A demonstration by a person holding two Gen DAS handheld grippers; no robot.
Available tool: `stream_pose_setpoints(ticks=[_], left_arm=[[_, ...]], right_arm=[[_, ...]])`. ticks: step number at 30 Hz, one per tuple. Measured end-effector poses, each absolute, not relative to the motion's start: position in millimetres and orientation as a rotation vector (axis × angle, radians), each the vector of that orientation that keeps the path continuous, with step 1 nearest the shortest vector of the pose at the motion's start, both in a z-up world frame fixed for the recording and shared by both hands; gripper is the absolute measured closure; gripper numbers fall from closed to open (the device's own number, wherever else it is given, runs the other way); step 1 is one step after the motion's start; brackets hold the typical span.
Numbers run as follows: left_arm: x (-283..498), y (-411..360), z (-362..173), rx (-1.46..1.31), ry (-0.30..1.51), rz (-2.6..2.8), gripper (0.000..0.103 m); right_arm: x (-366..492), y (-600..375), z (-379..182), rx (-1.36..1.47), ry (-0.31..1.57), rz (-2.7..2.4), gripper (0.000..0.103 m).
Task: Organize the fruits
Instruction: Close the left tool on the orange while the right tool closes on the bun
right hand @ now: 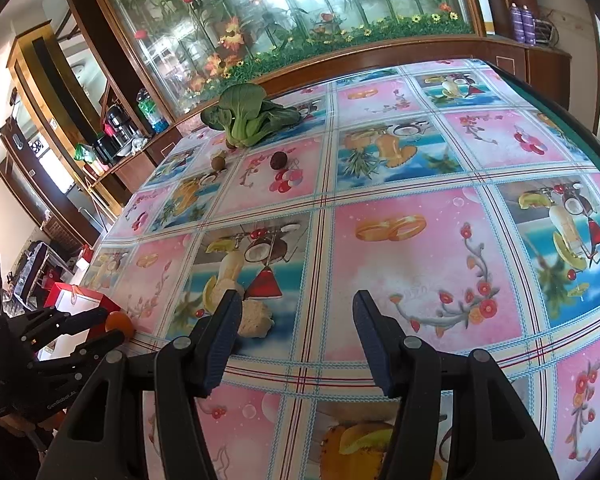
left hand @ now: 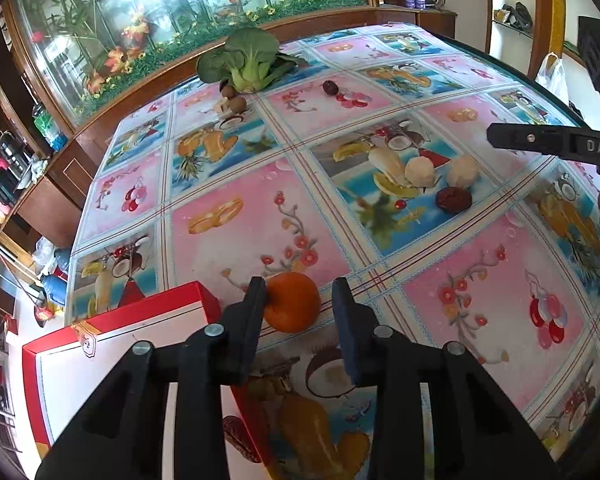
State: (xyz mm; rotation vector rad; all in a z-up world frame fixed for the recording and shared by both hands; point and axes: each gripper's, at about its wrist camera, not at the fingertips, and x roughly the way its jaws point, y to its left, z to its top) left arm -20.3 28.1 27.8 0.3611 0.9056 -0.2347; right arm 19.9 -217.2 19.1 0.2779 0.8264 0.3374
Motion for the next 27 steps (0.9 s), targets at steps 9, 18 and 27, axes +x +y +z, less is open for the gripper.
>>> stream_pose_setpoints(ticks=[9, 18, 27], left_arm=[[-7, 43, 12, 0.288, 0.989, -0.181, 0.065], [-5, 45, 12, 0.248, 1.020, -0.182, 0.068], [-16, 39, 15, 0.160, 1.046, -0.194, 0.068]], right_arm=[[25, -182, 6, 0.124, 0.866, 0.350, 0.046], [29, -168, 3, 0.069, 0.880, 0.379, 0.077], [26, -177, 8, 0.066, 0.855, 0.359, 0.078]])
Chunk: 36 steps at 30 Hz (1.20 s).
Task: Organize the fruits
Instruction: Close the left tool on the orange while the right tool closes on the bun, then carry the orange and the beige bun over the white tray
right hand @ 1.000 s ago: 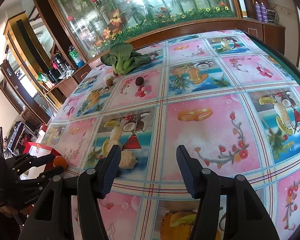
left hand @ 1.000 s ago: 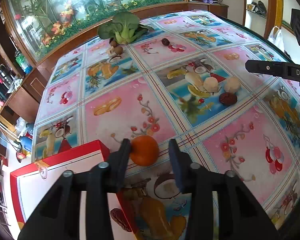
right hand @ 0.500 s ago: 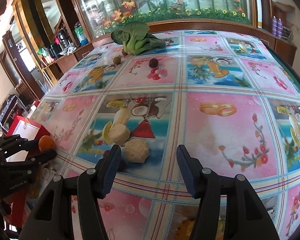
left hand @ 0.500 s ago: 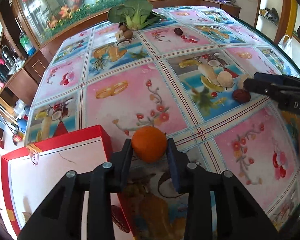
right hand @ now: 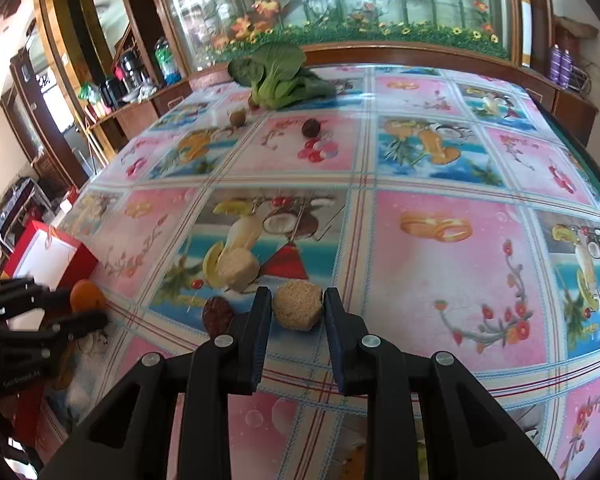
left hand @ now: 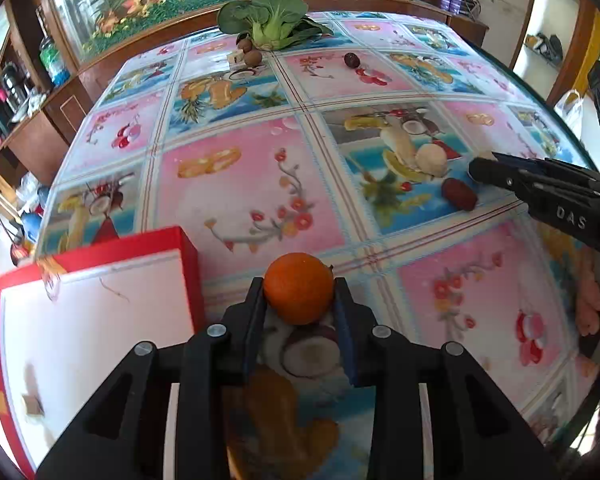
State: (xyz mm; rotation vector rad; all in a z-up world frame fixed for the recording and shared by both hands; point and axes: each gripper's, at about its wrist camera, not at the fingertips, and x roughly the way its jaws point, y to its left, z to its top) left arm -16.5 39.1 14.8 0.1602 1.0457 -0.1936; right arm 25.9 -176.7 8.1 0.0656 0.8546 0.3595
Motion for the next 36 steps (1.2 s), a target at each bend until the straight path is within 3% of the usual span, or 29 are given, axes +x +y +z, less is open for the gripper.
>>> stream_pose_setpoints(ticks=[9, 36], left_arm=[[-51, 19, 40, 0.135, 0.937, -0.134, 0.068], [-125, 55, 105, 0.130, 0.644, 0.082, 0.068]], right_arm=[[14, -191, 30, 0.131, 0.712, 0.353, 0.078], [2, -196, 35, 0.204, 0.673, 0.313, 0.078]])
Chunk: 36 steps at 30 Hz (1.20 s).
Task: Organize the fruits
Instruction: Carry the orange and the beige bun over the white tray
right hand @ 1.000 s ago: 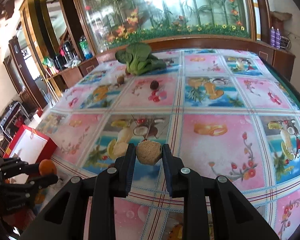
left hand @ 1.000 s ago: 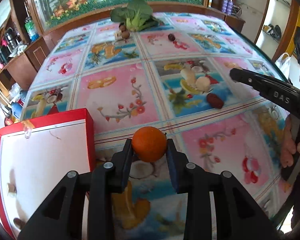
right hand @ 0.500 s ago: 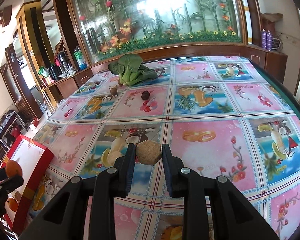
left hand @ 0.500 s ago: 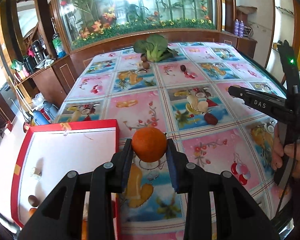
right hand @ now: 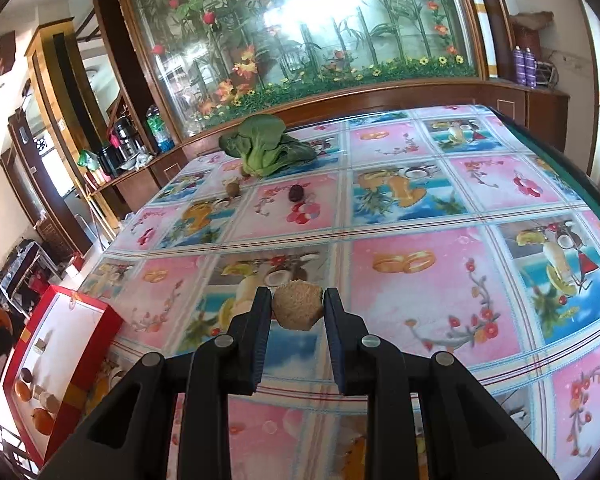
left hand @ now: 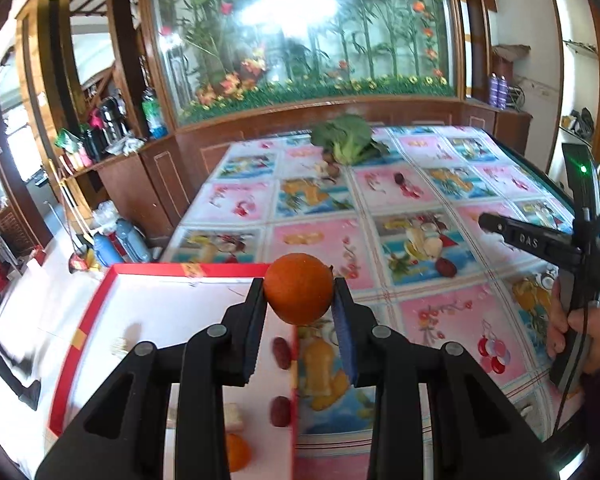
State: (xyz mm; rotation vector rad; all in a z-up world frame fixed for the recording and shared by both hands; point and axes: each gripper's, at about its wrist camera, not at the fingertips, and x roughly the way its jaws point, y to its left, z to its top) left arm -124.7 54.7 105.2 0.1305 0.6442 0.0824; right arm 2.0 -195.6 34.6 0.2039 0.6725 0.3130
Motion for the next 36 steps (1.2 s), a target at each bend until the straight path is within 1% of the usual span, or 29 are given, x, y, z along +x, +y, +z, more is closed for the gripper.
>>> stream_pose_setpoints(ticks=[10, 19, 28, 36], left_arm=[[-140, 91, 111, 0.101, 0.603, 0.158, 0.068], [-150, 135, 105, 0.084, 0.606, 0.269, 0.068], [-148, 175, 81, 0.059, 0.662, 0.350, 0.068], [-143, 203, 52, 0.020, 0.746, 0.392, 0.068]], right_arm=[[-14, -153, 36, 0.280, 0.708, 0.459, 0.078], [-35, -69, 42, 0.301, 0.757, 0.678, 0.078], [-63, 0, 43, 0.210, 0.795, 0.834, 0.078], [-68, 22, 29, 0.134, 0.828, 0.860, 0.078]])
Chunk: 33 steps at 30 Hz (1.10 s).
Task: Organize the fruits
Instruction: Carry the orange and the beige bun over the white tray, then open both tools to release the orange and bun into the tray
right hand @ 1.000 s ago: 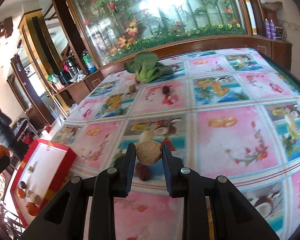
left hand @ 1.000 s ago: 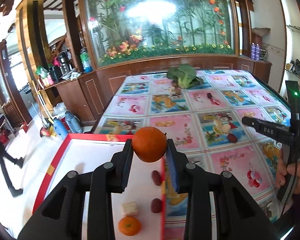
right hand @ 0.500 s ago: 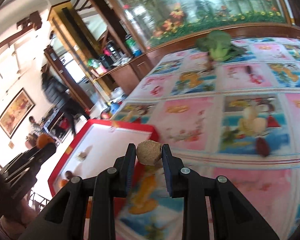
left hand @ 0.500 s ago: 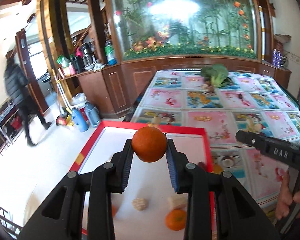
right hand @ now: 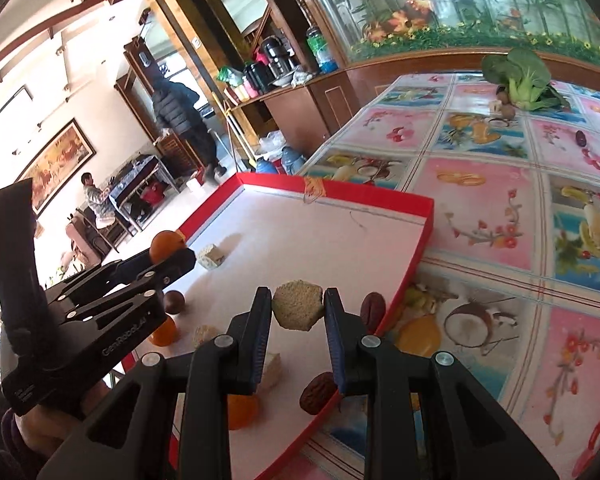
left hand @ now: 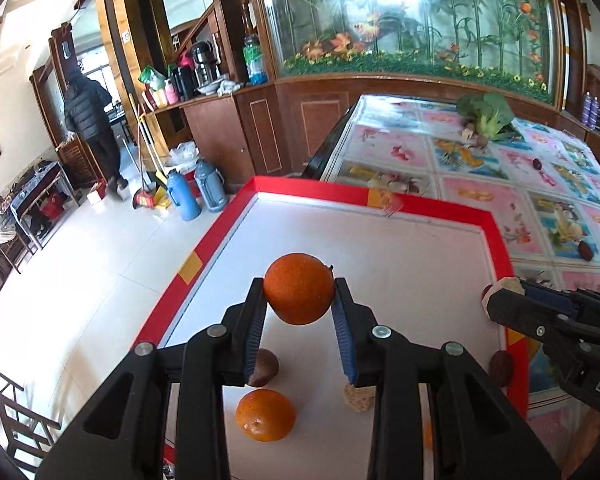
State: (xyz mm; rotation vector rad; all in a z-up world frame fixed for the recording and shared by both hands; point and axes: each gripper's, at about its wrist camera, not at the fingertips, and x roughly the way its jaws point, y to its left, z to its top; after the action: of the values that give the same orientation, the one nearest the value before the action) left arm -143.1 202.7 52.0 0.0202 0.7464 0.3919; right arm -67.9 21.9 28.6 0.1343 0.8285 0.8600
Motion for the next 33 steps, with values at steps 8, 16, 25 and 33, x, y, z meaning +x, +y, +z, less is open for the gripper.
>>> stream_pose_setpoints(ticks=[8, 16, 25, 33], left_arm=[[-131, 205, 31, 0.018, 0.826, 0.378, 0.068], [-126, 203, 24, 0.030, 0.864, 0.405, 0.067], [-131, 202, 33, 0.021, 0.855, 0.452, 0.039], [-134, 185, 48, 0.032, 0.835, 0.426, 0.034]], right_arm=[[-65, 40, 12, 0.098, 0.935, 0.896, 0.077], [-71, 43, 13, 0.068, 0.940, 0.941, 0.075], [-76, 34, 25, 0.063, 0.865, 0.940, 0.051], [-56, -17, 39, 0.171, 0.793, 0.850, 0.050]])
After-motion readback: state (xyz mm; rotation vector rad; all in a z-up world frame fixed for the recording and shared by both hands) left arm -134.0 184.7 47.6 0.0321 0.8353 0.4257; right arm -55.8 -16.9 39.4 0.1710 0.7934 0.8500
